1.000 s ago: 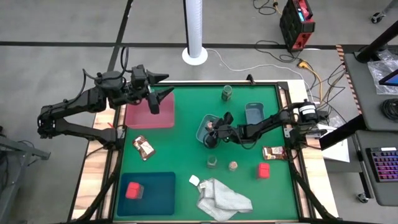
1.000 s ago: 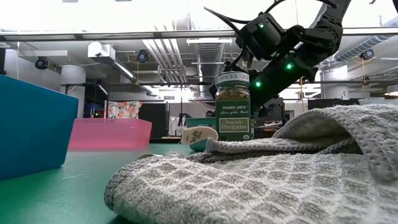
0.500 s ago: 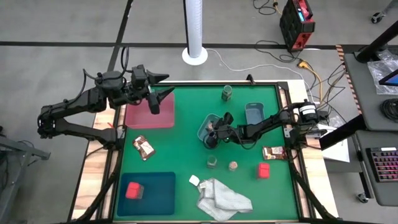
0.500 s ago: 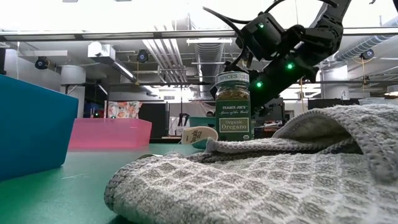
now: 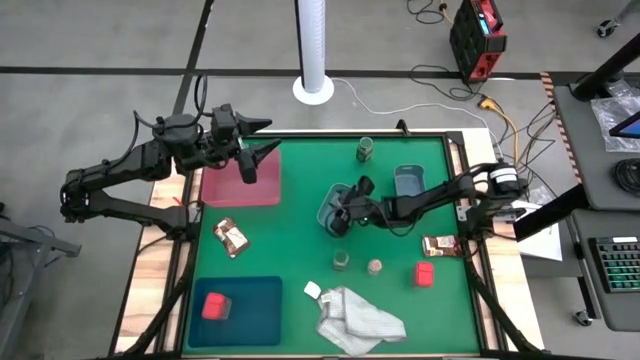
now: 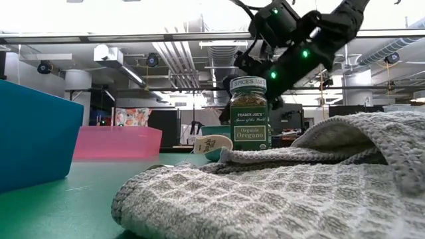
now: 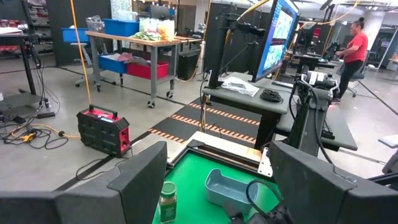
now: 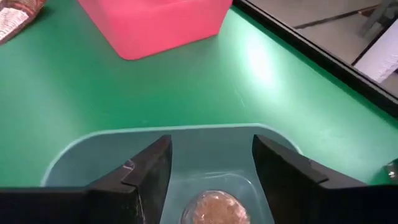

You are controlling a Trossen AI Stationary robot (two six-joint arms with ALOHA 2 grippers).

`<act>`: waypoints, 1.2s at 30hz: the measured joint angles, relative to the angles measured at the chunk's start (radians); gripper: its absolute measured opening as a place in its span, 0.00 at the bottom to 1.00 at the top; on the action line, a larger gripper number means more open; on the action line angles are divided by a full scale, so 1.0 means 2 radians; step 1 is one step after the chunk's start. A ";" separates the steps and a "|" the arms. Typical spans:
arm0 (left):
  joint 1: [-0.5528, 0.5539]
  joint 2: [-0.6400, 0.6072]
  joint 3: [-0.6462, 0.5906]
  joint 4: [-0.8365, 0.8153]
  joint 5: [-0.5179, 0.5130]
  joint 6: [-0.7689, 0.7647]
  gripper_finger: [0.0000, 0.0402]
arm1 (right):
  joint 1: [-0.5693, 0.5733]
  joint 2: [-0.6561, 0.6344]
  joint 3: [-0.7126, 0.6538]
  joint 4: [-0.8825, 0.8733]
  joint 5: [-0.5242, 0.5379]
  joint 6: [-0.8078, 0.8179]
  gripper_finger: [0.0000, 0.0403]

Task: Sort spices by type
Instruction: Put the left orange seasoning pack into the red bin

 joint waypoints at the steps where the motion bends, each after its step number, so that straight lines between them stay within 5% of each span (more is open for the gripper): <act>1: 0.000 0.000 0.000 0.000 0.000 0.000 0.67 | 0.000 -0.007 0.006 -0.017 -0.001 0.000 0.54; 5: 0.000 0.000 0.000 0.000 0.000 0.000 0.67 | -0.001 -0.044 0.046 -0.134 -0.040 0.036 0.54; 8: 0.000 -0.001 0.000 -0.003 0.000 -0.001 0.67 | -0.017 -0.071 0.089 -0.249 -0.147 0.100 0.50; 11: 0.000 -0.001 0.000 -0.010 0.000 -0.002 0.67 | -0.033 -0.090 0.130 -0.370 -0.229 0.153 0.39; 17: 0.000 -0.001 0.000 -0.073 0.002 -0.034 0.67 | -0.032 -0.145 0.212 -0.555 -0.292 0.163 0.08; 21: 0.000 -0.001 0.000 -0.139 0.034 -0.059 0.67 | -0.017 -0.181 0.234 -0.617 -0.297 0.171 0.04; 29: -0.009 0.002 0.000 -0.286 0.185 -0.150 0.67 | 0.024 -0.219 0.233 -0.696 -0.280 0.140 0.03; 36: -0.037 0.012 0.000 -0.450 0.199 -0.312 0.67 | 0.027 -0.217 0.232 -0.699 -0.193 0.092 0.03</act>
